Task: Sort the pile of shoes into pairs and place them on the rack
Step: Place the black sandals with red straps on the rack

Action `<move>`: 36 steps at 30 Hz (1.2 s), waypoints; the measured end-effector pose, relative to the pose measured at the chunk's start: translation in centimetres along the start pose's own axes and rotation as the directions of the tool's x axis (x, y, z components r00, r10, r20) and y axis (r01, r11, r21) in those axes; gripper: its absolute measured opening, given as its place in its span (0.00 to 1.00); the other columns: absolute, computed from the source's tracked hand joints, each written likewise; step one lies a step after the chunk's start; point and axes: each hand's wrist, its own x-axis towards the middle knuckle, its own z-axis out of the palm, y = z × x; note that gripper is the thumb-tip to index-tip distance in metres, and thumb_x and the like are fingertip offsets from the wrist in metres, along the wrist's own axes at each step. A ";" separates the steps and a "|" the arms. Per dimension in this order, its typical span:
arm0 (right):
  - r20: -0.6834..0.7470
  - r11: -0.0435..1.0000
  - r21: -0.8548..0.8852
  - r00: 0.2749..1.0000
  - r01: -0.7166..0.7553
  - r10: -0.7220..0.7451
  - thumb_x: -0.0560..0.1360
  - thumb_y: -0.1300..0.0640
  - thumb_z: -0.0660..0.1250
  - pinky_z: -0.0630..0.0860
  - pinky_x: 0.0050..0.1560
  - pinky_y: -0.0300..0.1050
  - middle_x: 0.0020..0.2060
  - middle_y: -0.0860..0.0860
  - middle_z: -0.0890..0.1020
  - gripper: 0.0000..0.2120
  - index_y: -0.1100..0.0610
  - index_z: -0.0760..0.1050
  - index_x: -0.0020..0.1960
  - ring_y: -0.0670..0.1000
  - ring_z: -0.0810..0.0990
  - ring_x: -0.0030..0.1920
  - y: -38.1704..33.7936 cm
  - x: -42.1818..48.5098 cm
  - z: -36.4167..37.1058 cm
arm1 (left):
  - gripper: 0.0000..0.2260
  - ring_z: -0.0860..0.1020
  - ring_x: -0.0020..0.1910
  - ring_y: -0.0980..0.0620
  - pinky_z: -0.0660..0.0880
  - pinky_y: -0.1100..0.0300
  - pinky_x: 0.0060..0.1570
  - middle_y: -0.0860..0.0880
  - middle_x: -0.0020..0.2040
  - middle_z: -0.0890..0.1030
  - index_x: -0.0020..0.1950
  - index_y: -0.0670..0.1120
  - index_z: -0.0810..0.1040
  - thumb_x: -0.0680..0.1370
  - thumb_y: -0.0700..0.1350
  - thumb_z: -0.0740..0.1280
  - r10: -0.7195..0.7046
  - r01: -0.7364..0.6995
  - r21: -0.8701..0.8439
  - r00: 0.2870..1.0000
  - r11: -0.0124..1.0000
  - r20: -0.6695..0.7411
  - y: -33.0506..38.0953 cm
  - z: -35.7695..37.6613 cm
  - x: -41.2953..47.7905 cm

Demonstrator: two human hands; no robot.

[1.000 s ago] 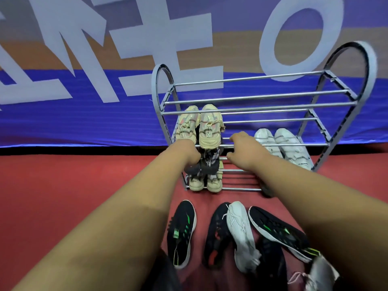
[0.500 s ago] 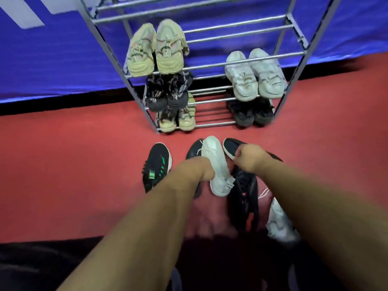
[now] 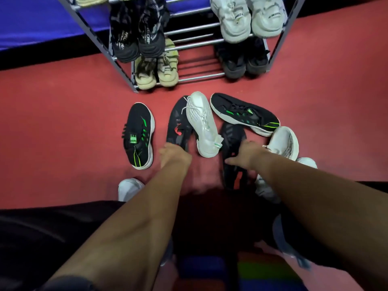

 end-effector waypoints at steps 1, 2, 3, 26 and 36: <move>0.036 0.998 -0.053 0.999 -0.023 0.025 0.70 0.25 0.70 0.74 0.69 0.54 0.75 0.64 0.68 0.58 0.65 0.57 0.82 0.63 0.71 0.74 -0.9 -0.5 0.7 | 0.33 0.72 0.71 0.37 0.73 0.46 0.67 0.38 0.73 0.66 0.75 0.40 0.62 0.77 0.51 0.74 -0.002 0.003 0.043 1.000 0.999 -0.025 -0.1 -0.2 0.2; 0.072 0.992 -0.121 0.997 -0.032 0.041 0.69 0.22 0.68 0.70 0.73 0.57 0.79 0.66 0.61 0.63 0.66 0.50 0.84 0.64 0.65 0.78 -1.7 -0.8 1.6 | 0.37 0.69 0.73 0.37 0.72 0.46 0.69 0.38 0.74 0.64 0.76 0.40 0.59 0.76 0.51 0.76 0.004 -0.002 0.074 1.000 0.997 -0.027 -0.3 -0.3 0.6; 0.084 0.987 -0.158 0.995 -0.040 0.054 0.70 0.22 0.67 0.68 0.75 0.59 0.80 0.66 0.56 0.65 0.67 0.45 0.84 0.65 0.61 0.80 -2.4 -1.4 2.4 | 0.41 0.68 0.74 0.37 0.70 0.46 0.70 0.39 0.75 0.62 0.77 0.40 0.57 0.74 0.52 0.78 0.016 -0.016 0.086 1.000 0.996 0.000 -0.6 -0.3 0.9; -0.084 0.914 0.314 0.952 -0.256 0.295 0.63 0.37 0.71 0.78 0.64 0.56 0.64 0.57 0.80 0.59 0.67 0.48 0.81 0.61 0.80 0.65 -2.0 -4.8 -3.7 | 0.46 0.79 0.64 0.39 0.79 0.49 0.64 0.42 0.66 0.78 0.69 0.44 0.75 0.53 0.62 0.74 0.123 -0.124 0.021 0.992 0.992 0.038 1.0 -4.5 3.0; 0.060 0.986 -0.141 0.993 -0.094 0.103 0.73 0.52 0.74 0.79 0.39 0.43 0.34 0.53 0.82 0.09 0.58 0.81 0.43 0.55 0.82 0.33 -6.4 -10.2 -17.0 | 0.25 0.83 0.47 0.44 0.83 0.55 0.47 0.43 0.50 0.84 0.46 0.45 0.85 0.53 0.54 0.75 0.159 -0.178 0.243 0.983 0.954 0.093 2.4 -15.7 -2.9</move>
